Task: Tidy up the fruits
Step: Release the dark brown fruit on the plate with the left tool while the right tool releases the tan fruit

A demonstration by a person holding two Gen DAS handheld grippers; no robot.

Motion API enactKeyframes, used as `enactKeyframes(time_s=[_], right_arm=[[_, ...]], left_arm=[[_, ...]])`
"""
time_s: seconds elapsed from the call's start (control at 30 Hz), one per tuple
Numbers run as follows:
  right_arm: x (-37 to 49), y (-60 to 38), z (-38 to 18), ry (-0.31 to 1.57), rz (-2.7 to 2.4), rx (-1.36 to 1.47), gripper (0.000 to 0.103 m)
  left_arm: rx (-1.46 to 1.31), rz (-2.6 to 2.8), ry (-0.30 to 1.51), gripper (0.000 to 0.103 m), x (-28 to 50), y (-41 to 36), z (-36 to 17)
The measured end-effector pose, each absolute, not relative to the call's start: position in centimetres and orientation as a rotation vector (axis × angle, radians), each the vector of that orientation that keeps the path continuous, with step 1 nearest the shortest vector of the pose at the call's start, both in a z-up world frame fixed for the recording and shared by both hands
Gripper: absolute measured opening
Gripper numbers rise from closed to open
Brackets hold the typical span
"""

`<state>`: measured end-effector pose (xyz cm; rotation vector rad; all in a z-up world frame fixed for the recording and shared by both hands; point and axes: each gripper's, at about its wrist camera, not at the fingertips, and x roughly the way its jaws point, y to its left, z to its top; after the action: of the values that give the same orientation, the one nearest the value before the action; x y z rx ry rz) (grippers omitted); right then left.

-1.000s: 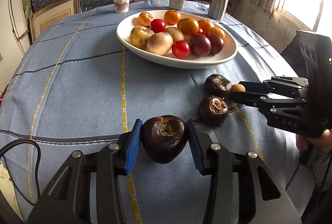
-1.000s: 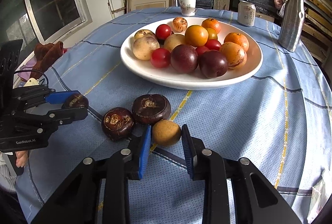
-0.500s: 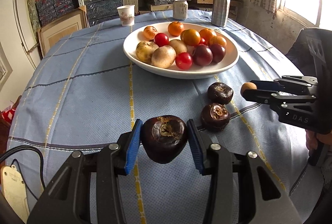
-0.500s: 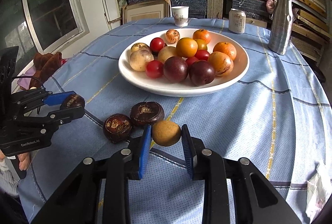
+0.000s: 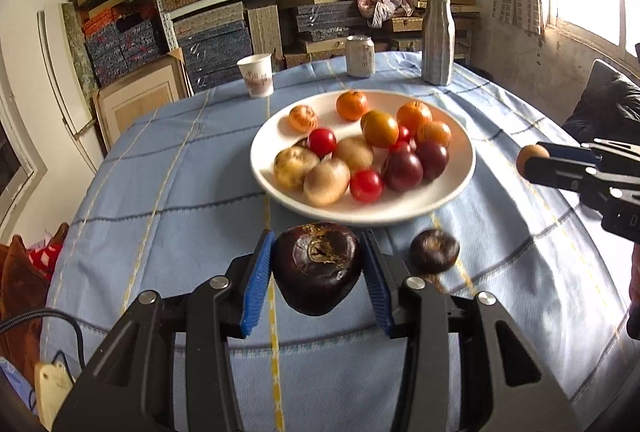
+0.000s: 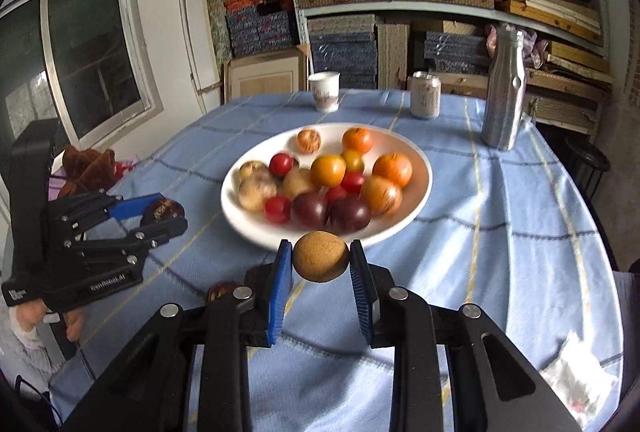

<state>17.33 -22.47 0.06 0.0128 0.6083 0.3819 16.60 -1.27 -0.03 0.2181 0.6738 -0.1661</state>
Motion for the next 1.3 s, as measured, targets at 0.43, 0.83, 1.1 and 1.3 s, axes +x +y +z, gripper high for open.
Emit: enactKeyframes(time_s=[0.43,0.83,1.1,1.3], right_arm=[[26.4,-22.7,4.3,0.562,0.311,0.011,0.029],[37.4,-19.9,-1.2,0.734,0.300,0.047,0.030],[37.8,-19.9,-1.9,0.748,0.294,0.062,0.046],[34.1,-20.5,0.7,0.682,0.293,0.073,0.059]], left_arm=[[0.168,-0.174,0.657,0.043,28.2,-3.4,4.5],[0.038,-0.220,0.845,0.043,38.5,-3.1,-0.8],[0.070,-0.172,0.806,0.069,38.2,-3.0,-0.9],[0.064,-0.142,0.736,0.081,34.2,-1.6,1.7]])
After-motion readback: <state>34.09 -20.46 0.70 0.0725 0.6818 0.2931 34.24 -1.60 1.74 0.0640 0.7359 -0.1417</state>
